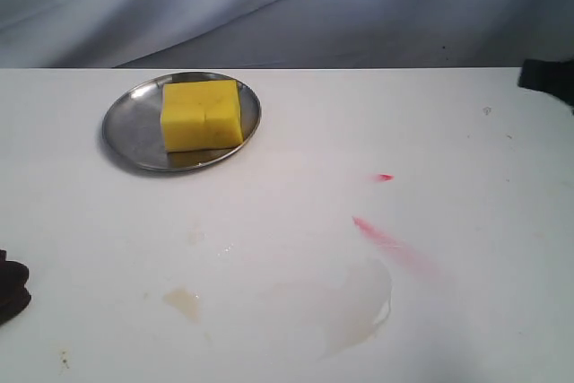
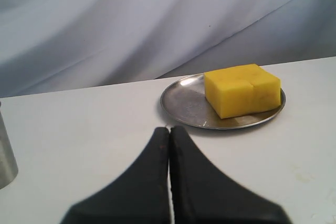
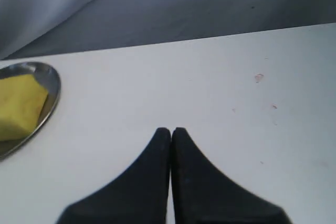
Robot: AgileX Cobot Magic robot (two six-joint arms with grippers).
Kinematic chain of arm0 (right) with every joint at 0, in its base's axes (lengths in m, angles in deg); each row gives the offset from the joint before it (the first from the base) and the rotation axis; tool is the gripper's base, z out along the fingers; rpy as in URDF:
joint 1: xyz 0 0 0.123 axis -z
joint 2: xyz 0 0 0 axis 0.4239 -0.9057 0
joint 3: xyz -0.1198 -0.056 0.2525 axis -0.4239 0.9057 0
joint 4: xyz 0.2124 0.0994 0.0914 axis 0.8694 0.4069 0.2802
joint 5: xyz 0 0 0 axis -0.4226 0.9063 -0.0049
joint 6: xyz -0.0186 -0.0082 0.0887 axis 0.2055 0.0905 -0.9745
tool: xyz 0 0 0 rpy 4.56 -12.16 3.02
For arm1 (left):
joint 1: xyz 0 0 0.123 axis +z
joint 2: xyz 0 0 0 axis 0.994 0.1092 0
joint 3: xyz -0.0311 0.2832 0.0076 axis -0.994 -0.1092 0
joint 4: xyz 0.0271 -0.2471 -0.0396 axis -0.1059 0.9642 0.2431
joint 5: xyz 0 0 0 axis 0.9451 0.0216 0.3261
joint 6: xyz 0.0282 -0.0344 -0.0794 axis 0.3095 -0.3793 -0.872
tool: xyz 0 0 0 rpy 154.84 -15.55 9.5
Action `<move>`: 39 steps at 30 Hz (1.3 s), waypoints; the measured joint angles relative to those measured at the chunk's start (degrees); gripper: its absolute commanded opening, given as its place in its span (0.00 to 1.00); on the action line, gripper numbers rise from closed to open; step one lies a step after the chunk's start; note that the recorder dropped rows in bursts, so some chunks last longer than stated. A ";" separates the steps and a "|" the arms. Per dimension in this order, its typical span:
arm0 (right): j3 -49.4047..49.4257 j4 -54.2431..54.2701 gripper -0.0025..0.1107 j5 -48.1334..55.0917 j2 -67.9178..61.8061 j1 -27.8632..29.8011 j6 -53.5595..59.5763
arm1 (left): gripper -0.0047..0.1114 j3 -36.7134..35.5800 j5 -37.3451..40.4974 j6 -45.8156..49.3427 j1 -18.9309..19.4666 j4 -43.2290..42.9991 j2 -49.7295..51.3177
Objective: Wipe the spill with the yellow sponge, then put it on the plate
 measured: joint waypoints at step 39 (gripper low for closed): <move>37.37 17.50 0.02 -9.53 59.24 12.89 31.40 | 0.04 0.00 0.00 0.00 0.00 -0.11 0.00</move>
